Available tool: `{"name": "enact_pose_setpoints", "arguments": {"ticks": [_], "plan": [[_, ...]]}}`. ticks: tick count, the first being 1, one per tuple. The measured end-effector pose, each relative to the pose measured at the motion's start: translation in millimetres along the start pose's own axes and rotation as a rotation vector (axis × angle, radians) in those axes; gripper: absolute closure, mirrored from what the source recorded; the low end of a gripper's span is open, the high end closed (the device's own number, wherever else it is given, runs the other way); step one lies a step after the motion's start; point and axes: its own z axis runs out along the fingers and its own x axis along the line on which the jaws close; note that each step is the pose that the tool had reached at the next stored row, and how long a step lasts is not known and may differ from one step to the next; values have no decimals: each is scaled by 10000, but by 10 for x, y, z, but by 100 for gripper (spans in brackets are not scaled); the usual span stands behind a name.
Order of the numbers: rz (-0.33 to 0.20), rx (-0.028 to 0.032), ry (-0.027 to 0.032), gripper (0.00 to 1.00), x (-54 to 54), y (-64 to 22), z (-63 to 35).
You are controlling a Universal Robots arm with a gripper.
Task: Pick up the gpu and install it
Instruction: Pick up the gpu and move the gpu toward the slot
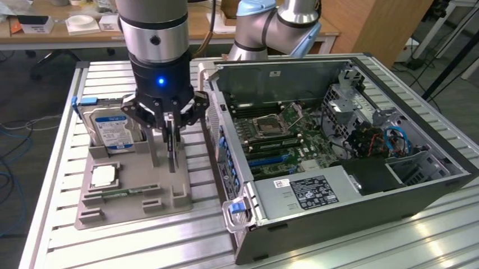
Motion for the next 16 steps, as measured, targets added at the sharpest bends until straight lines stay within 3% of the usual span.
{"name": "enact_pose_setpoints", "arguments": {"ticks": [5, 8, 16], "plan": [[-1, -3, -2, 74, -2, 4, -98], [0, -3, -2, 74, -3, 9, -204], [-1, -3, -3, 74, -3, 13, -299]]}}
